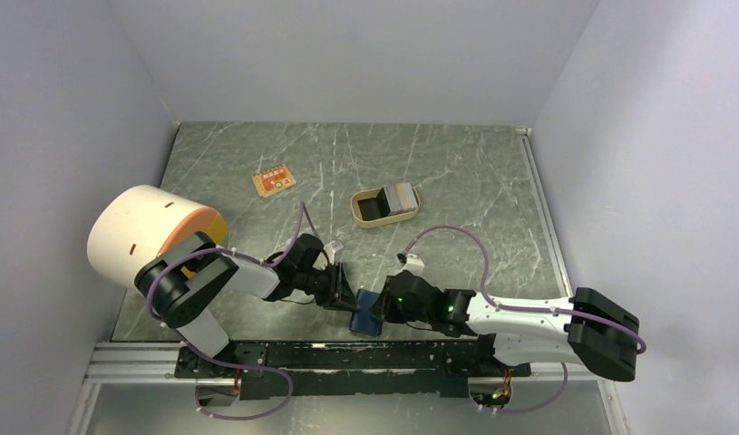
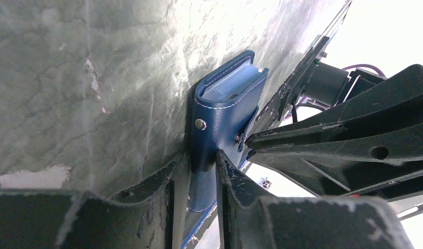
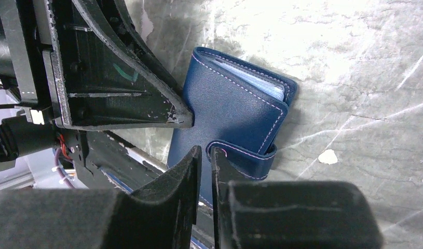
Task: Put the credit cards into the card holder
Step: Close the card holder at the center of the board.
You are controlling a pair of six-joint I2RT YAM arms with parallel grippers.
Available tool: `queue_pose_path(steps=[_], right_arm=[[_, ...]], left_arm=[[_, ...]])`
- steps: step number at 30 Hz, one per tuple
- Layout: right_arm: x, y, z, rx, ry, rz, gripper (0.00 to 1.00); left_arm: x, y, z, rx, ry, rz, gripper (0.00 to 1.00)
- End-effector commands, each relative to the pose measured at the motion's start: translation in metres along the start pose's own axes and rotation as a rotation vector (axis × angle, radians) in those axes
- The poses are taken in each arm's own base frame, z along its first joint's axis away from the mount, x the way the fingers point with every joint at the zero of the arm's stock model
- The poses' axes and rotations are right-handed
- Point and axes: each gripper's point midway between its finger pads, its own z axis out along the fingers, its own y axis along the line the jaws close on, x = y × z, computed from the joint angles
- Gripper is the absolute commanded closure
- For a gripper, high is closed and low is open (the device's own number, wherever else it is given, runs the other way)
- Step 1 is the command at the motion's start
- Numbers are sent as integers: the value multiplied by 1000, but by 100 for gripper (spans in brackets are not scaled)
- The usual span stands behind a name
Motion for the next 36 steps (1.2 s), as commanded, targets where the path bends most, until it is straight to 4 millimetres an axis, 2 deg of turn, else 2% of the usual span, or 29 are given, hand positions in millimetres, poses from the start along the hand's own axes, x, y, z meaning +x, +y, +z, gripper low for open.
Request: queue_pose_path(steps=[1, 20, 36], right_arm=[[3, -7, 2, 21, 12, 11, 84], [6, -31, 5, 143, 18, -5, 85], [17, -54, 5, 202, 37, 5, 86]], left_arm=[[10, 19, 2, -68, 31, -13, 69], [11, 19, 2, -68, 32, -18, 70], [12, 21, 3, -69, 33, -25, 70]])
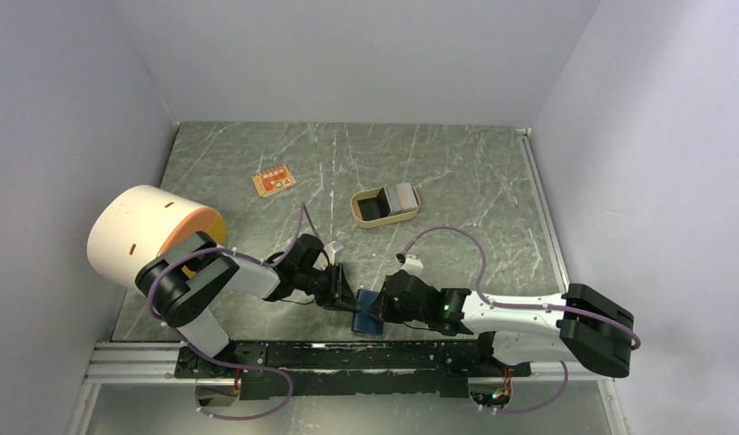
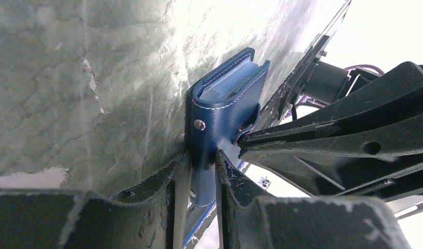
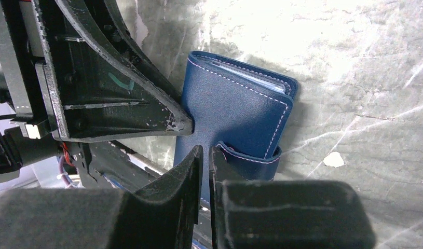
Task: Put the credit cards into the card holder
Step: Close the card holder at the center of the board.
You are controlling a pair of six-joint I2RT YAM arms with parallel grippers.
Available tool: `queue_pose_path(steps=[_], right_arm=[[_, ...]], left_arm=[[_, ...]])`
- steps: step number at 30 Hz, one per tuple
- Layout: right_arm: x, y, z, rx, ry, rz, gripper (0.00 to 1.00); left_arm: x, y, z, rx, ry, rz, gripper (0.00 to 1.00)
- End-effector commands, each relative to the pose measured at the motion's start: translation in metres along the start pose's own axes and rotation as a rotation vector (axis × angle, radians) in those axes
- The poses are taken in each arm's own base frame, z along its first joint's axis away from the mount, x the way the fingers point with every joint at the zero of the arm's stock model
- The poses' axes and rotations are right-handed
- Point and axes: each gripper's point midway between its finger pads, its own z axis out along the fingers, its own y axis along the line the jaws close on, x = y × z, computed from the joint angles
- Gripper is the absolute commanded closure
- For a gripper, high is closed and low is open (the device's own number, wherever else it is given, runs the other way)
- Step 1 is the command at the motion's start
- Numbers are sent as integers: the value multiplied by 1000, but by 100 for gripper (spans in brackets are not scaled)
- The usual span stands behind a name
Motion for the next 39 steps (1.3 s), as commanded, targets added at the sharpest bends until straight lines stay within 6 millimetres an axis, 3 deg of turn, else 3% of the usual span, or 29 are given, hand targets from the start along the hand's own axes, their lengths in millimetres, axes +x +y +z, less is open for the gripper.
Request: queue_pose_path(steps=[1, 7, 13, 19, 27, 39], right_arm=[[15, -55, 1, 175, 28, -32, 86], [18, -63, 1, 174, 21, -15, 87], [13, -56, 0, 121, 0, 10, 87], [19, -70, 3, 77, 24, 121, 87], [17, -66, 4, -12, 32, 203, 87], [23, -83, 0, -85, 52, 349, 86]], left_arm=[[12, 21, 2, -71, 32, -24, 70], [13, 23, 3, -71, 35, -30, 70], [12, 25, 6, -83, 43, -33, 70], [10, 25, 5, -97, 36, -28, 70], [11, 28, 5, -107, 40, -37, 71], [9, 29, 5, -136, 34, -45, 71]])
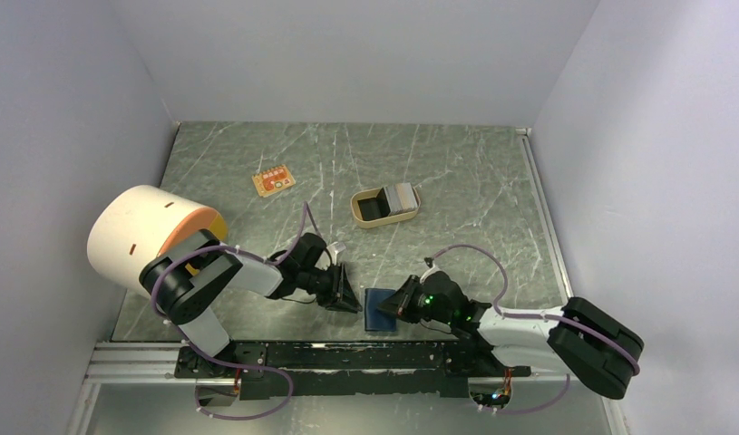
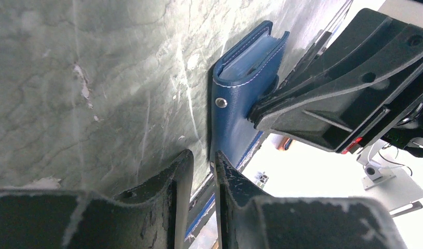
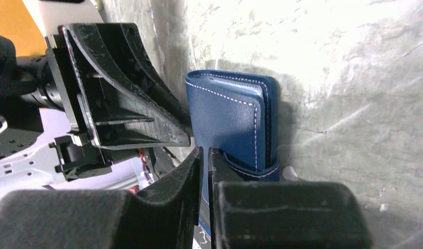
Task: Put the credit cards into the card holder
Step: Close the card holder at the center of the board.
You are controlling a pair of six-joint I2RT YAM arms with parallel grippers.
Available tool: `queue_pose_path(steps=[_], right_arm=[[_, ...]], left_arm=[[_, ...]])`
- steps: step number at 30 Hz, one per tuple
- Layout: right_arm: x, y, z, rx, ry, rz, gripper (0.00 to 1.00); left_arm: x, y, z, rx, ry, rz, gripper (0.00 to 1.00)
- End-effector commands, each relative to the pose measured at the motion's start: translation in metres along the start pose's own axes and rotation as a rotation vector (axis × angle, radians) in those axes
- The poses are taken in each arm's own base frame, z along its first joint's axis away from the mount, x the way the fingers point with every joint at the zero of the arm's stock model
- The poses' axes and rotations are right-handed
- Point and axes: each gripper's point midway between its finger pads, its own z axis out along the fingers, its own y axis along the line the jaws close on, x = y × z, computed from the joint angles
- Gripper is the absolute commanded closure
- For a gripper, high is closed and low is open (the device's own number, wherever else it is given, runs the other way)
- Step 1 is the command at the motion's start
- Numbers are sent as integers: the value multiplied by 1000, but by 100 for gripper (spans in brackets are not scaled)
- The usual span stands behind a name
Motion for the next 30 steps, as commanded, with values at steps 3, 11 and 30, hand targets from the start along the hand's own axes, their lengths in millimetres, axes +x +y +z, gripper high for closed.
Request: queue_pose_path(steps=[3, 11, 30], right_arm=[[14, -72, -15, 158, 46, 73, 86], [20, -81, -17, 170, 79, 105, 87], [35, -90, -19, 155, 161, 156, 94]], left_arm=[[5, 29, 1, -134, -7, -34, 71], [-4, 18, 1, -156, -23, -25, 71], [-18, 0, -14, -231, -99, 10, 71]])
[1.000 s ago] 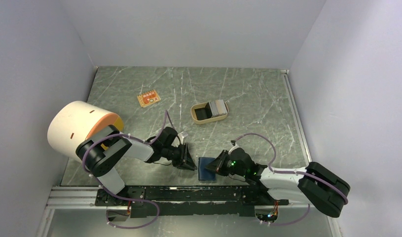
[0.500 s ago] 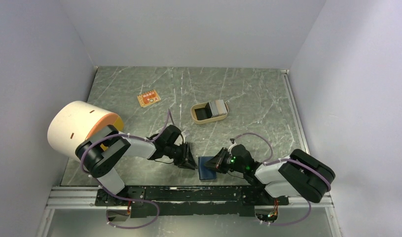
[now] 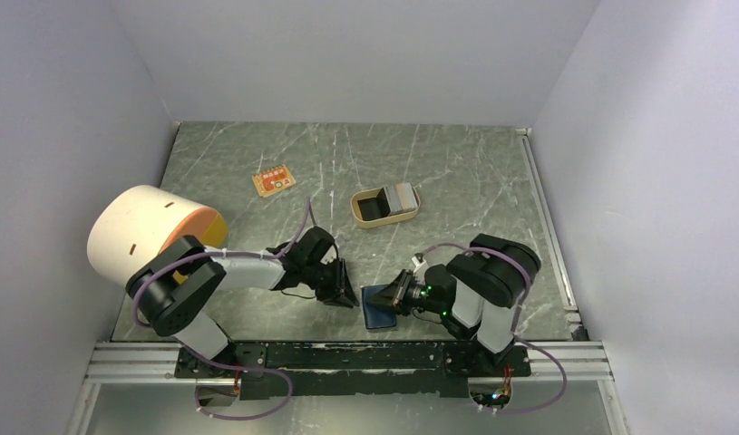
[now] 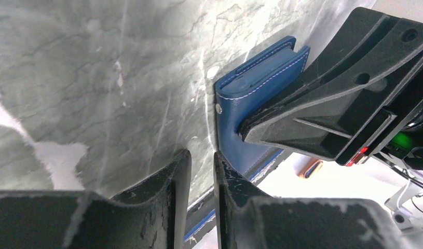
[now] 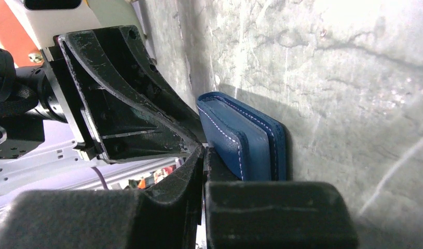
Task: Put the credit cards into the card holder
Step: Close the card holder at the center of the board.
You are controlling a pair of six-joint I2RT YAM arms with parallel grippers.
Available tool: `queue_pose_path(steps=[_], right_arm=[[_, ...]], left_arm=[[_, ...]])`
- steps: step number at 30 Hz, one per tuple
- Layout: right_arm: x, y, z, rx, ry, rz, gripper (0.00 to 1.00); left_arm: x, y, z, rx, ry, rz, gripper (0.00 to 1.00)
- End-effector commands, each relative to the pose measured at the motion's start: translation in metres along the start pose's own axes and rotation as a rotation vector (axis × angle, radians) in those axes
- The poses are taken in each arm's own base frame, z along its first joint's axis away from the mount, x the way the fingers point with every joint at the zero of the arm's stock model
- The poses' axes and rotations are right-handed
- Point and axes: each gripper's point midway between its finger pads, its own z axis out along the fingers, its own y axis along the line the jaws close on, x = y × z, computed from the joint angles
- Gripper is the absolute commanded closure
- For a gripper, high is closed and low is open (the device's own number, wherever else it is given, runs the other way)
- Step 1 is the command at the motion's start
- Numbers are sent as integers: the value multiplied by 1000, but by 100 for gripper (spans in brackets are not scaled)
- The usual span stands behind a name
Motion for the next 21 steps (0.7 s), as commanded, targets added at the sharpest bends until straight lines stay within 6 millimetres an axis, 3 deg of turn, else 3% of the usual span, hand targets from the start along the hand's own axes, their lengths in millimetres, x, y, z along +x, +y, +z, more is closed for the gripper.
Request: queue_pose_path(steps=[1, 7, 11, 12, 15, 21], right_arm=[[37, -92, -56, 319, 29, 66, 94], [42, -108, -54, 395, 28, 59, 94], [43, -112, -52, 402, 32, 43, 94], [42, -109, -52, 390, 31, 37, 94], [37, -96, -48, 328, 15, 14, 93], [37, -59, -38, 174, 37, -14, 89]], left_arm=[[-6, 0, -10, -46, -51, 31, 72], [-15, -18, -17, -9, -82, 74, 73], [-25, -55, -17, 102, -91, 125, 74], [-29, -67, -17, 114, -95, 145, 74], [-37, -74, -19, 84, -109, 159, 75], [-43, -70, -32, 35, -169, 157, 75]])
